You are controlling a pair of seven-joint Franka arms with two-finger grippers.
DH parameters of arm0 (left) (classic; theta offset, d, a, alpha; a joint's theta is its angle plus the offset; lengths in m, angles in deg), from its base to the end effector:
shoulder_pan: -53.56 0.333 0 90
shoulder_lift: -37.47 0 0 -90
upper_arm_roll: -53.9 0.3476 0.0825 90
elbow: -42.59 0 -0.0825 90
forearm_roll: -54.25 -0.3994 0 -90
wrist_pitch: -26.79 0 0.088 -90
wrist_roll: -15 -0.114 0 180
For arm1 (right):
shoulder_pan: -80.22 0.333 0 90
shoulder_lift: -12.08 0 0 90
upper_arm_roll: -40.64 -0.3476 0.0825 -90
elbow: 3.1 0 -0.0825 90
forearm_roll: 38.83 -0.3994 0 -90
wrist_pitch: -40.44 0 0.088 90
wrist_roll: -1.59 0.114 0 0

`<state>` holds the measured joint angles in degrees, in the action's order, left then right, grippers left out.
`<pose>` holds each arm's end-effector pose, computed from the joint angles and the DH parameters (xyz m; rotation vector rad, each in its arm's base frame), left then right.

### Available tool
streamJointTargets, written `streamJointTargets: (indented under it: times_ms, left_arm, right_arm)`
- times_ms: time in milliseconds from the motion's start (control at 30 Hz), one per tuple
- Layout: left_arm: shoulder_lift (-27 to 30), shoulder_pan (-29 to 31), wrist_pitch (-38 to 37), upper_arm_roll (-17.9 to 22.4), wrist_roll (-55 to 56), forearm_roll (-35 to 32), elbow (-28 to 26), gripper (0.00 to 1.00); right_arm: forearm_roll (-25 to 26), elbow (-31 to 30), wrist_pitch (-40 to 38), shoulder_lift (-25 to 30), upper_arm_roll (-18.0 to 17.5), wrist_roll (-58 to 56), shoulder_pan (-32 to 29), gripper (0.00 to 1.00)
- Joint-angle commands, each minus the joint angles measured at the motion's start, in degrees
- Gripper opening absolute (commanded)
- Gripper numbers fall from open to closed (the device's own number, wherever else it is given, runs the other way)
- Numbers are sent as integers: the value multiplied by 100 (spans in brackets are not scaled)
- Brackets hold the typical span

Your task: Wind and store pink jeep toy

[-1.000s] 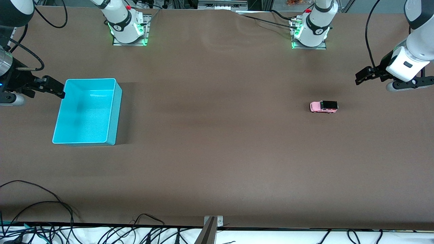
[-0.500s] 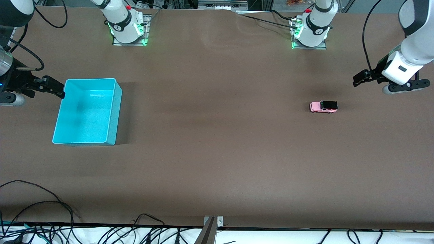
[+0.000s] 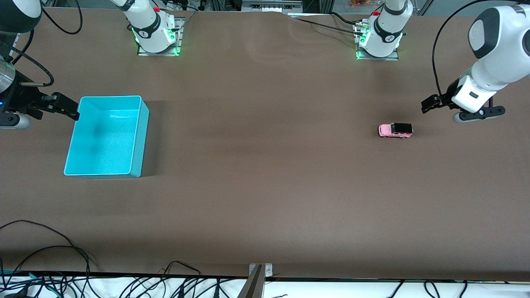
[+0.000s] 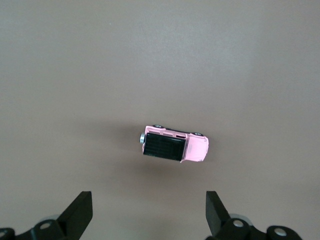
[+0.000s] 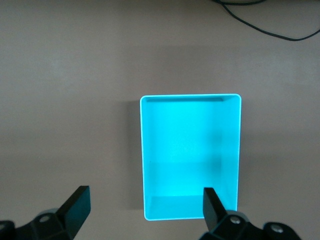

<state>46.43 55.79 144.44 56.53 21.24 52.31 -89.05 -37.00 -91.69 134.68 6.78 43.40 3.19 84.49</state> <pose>0.4838 0.0435 0.4216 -3.1034 -0.2735 0.1365 0.6068 0.0139 0.6134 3.1054 0.0014 0.0112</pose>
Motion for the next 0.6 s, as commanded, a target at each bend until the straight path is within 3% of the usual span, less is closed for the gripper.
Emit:
streamJointTargets:
  times_ms: [0,567]
  left_arm:
    - [-25,59,425,-35,-88,19,-301,100]
    - [-465,6,1401,-43,-272,19,-863,100]
  right_arm:
    - [28,35,7,21,5,42,13,100]
    - [37,35,16,21,5,42,13,100]
